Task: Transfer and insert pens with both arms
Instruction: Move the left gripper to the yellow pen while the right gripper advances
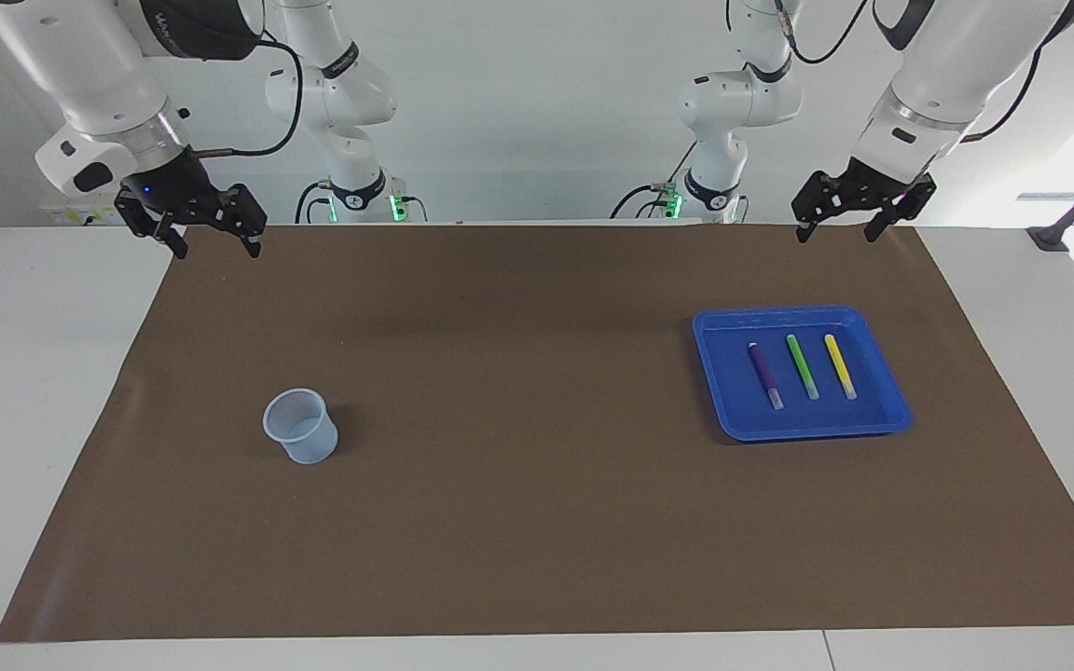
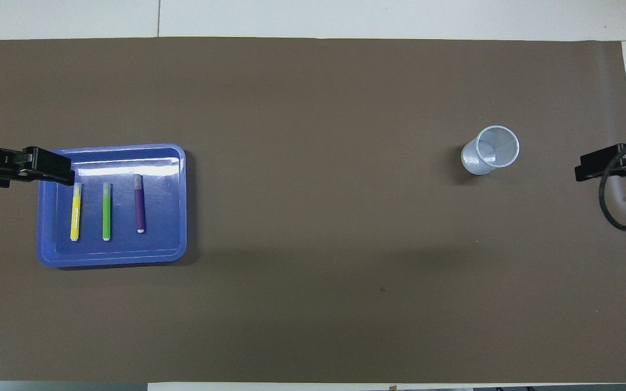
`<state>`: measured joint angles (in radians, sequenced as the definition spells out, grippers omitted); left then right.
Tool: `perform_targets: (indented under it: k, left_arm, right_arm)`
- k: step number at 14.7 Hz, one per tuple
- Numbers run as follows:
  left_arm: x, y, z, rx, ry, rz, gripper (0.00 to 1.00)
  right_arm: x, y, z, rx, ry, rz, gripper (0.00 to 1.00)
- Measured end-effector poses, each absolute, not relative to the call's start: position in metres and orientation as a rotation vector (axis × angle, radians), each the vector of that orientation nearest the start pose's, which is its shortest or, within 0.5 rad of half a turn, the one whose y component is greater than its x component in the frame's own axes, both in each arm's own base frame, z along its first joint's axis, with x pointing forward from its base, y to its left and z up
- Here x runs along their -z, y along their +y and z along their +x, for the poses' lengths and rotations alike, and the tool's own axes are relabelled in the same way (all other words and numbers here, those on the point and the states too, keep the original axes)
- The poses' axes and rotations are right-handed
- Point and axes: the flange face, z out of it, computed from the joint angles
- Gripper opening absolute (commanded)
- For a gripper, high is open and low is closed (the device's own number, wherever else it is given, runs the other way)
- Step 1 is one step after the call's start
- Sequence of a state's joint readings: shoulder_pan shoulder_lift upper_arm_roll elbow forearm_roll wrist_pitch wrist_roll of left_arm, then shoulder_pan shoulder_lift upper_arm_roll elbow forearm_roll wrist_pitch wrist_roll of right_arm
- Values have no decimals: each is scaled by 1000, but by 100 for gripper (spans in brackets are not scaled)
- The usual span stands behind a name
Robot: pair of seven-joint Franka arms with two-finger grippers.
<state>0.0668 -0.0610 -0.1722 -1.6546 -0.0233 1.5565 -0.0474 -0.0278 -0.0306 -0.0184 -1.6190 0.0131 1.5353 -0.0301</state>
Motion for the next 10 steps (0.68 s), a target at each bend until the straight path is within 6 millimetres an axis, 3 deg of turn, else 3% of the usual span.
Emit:
perform_targets:
  k: [5, 7, 10]
  left_arm:
    - [-537, 51, 533, -27, 146, -3150, 100]
    - [-493, 69, 530, -2, 195, -3145, 100]
    - [-435, 76, 526, -56, 271, -3153, 96]
  right_arm:
    - [-612, -23, 536, -135, 25, -3121, 100]
    - [-612, -23, 536, -143, 25, -3121, 100]
    - [-612, -23, 536, -130, 24, -3113, 100]
